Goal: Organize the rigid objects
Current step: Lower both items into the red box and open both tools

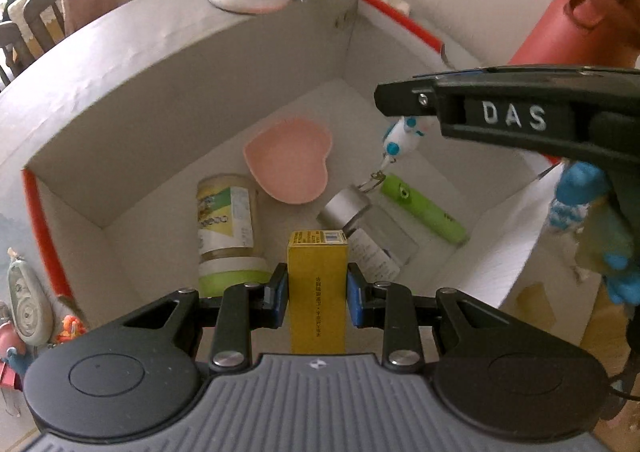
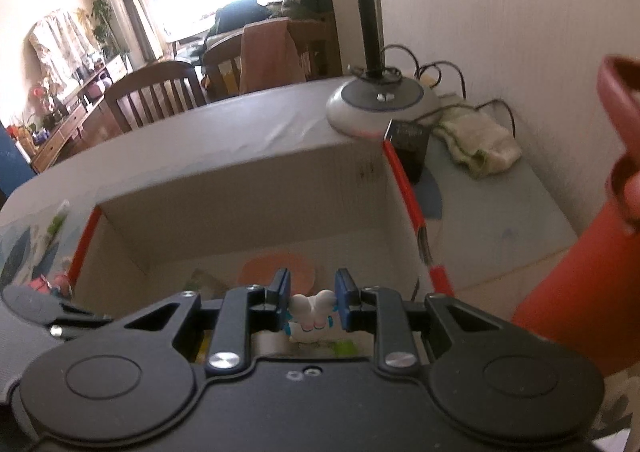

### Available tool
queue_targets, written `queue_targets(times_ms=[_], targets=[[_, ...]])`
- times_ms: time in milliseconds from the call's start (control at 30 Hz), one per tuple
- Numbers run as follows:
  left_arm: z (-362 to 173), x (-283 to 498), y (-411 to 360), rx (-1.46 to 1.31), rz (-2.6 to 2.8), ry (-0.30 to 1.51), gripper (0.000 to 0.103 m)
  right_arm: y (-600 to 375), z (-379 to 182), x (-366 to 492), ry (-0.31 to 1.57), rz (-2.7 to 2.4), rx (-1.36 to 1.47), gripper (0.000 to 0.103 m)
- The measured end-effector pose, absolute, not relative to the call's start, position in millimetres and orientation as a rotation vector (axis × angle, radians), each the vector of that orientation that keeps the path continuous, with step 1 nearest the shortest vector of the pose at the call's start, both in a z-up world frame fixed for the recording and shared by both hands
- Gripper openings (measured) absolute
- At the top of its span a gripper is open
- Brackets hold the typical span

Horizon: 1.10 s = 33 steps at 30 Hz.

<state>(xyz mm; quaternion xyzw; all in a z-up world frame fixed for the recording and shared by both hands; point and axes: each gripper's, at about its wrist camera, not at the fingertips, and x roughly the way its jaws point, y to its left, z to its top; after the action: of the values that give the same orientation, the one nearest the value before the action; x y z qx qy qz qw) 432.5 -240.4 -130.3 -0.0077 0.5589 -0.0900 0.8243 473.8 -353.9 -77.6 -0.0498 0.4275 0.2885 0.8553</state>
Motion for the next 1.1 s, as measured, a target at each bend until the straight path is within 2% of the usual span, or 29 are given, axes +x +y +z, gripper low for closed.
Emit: queue_targets(times_ms=[233,467,700,800,867,933,1100], targets=[[-149,442,-240,-0.012,-0.178,1.239,0.029,-356,-88,460,0.936,0.606,-0.141,0.024],[-159,449,-238,0.004,-0.194,1.313,0.029,-356,-87,454,0.946,0.597,-0.146,0.029],[-154,443,-227,-0.065,-0.201,1.285,0.029,-361,-72,445,0.938,0.597,-0.11,0.047],[-146,434,-217,-0.055,-0.22,1.241,0.03,-363,-62,437,0.921,0.6,-0.091,0.05],[-139,424,-212,-0.059,-0.229,1.203,0.036,-362,-56,432,0.911,0.603,-0.084,0.051],[-130,415,-205,-0.084,-0.231,1.164,0.057,-361,-50,426,0.897,0.606,-0.083,0.053],[-104,396,-195,-0.119,-0.224,1.071,0.059,-355,-35,410,0.873,0.618,-0.072,0.055]])
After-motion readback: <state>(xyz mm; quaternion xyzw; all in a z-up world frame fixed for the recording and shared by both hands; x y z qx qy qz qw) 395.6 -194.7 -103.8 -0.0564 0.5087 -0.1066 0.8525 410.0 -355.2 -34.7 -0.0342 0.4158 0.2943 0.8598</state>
